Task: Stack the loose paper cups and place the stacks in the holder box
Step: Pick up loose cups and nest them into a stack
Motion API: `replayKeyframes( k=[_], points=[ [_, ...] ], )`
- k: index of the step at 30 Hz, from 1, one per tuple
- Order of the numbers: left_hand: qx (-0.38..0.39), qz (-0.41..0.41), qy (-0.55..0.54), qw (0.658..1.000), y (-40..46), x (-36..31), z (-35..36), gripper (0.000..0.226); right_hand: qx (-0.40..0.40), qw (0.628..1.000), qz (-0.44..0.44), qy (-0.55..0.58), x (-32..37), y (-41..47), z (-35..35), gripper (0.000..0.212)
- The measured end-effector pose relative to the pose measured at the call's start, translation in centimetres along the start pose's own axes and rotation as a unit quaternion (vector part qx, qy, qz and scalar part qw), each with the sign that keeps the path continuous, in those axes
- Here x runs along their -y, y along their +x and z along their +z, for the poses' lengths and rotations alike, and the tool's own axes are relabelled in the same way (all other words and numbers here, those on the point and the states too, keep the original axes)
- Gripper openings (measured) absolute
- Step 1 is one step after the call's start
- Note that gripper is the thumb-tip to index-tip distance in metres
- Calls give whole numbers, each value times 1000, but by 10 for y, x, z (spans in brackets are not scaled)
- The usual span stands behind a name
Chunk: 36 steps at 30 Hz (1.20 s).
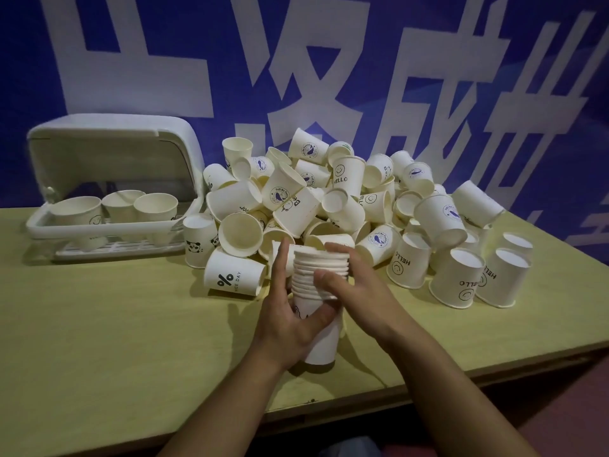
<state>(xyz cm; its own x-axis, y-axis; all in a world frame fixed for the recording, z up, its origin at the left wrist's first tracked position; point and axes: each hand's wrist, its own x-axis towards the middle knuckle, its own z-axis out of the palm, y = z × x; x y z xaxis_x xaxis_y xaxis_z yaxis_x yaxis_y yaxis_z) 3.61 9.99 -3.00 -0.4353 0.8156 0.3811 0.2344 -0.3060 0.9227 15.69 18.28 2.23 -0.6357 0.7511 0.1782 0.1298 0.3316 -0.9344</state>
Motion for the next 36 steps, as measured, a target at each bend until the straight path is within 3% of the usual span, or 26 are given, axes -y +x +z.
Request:
replayKeyframes(
  k=[7,11,17,23,28,32,34,36],
  points=[
    [-9,28,40,999,3,1,-8,79,-11,1000,1,-10,2,-3,6,73],
    [-19,56,103,993,6,-11,-38,82,22,999,-24,-27,9,5,13,79],
    [-120,71,201,969,3,-28,-112,86,24,991,-89,-98,22,36,42,72],
    [-198,42,234,951,-15,-2,-150,90,52,916,-205,-341,18,81,64,83],
    [-184,43,257,948,-15,8,-147,93,102,860,-226,-445,22,115,64,101],
    [-172,57,275,944,-17,10,-152,93,143,814,-256,-501,27,128,71,101],
    [-170,57,281,943,-19,10,-153,94,146,805,-274,-505,26,130,73,96],
    [-175,58,287,940,-20,10,-153,94,132,820,-280,-482,24,131,72,91]
  ],
)
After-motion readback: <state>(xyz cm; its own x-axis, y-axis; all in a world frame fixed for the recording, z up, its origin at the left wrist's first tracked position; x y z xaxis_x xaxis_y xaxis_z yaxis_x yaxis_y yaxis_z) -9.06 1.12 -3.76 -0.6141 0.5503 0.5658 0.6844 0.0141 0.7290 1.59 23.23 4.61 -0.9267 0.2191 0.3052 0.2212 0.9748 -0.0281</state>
